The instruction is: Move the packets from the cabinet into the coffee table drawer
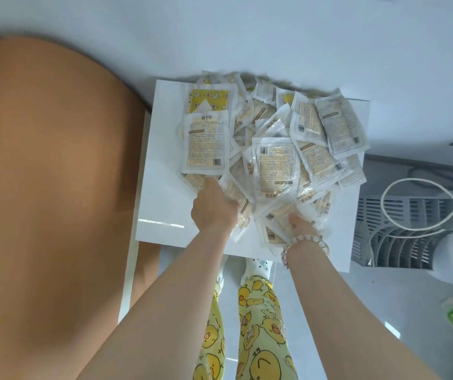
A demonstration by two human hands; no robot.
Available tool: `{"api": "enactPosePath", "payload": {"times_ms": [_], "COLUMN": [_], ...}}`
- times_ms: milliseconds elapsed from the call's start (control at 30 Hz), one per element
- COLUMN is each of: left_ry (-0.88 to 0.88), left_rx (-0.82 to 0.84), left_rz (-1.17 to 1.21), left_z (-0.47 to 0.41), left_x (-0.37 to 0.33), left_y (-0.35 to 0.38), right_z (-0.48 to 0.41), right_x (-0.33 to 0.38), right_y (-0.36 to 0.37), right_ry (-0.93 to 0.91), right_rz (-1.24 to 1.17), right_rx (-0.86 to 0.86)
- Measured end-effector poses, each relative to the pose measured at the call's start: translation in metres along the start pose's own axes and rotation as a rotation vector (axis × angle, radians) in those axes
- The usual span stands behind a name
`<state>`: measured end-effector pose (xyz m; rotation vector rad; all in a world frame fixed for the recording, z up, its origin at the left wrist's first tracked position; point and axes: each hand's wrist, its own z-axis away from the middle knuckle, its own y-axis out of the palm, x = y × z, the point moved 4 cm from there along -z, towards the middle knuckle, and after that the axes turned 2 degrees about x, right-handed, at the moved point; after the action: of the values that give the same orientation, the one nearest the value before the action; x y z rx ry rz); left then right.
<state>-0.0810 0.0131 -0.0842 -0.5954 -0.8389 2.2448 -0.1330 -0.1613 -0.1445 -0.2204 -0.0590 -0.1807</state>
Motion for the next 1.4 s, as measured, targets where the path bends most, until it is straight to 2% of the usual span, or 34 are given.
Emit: {"api": "enactPosePath", "payload": {"times_ms": [67, 200, 400, 533, 633, 733, 867, 1000, 1133, 1400], "left_ry": [0.008, 0.082, 0.192, 0.300, 0.391, 0.442, 0.542, 0.641, 0.757, 1.006], "left_rx": [0.020, 0.055, 0.065, 0.034, 0.022, 0.073, 0.180, 0.239, 0.296, 0.549], "left_rz": [0.021, 0.062, 0.159, 0.167, 0.185, 0.310, 0.447, 0.474, 0.406, 0.244], "left_z": [0.003, 0.011, 0.032, 0.046, 0.065, 0.087, 0.122, 0.154, 0.190, 0.295], "left_x": [0.001, -0.012, -0.043, -0.061, -0.077, -0.095, -0.125, -0.151, -0.180, -0.237], "left_y": [-0.008, -0.038, -0.107, -0.163, -0.202, -0.239, -0.282, -0.303, -0.300, -0.228], "right_z": [0.004, 0.031, 0.088, 0.165, 0.205, 0.252, 0.308, 0.371, 0.395, 0.408], "right_x": [-0.003, 0.006, 0.071, 0.112, 0.130, 0.151, 0.166, 0.148, 0.125, 0.022], "right_y": [-0.005, 0.005, 0.000, -0.003, -0.015, -0.029, -0.071, -0.098, -0.130, -0.235], "right_ry": [0.024, -0.008, -0.272, -0.410, -0.479, -0.588, -0.689, -0.751, -0.771, -0.716], "right_rz": [0.021, -0.153, -0.428, -0.374, -0.354, -0.270, -0.237, -0.331, -0.374, -0.694], "right_rx": [-0.085, -0.060, -0.019, 0.096, 0.040, 0.117, -0.004, -0.034, -0.067, -0.288]}}
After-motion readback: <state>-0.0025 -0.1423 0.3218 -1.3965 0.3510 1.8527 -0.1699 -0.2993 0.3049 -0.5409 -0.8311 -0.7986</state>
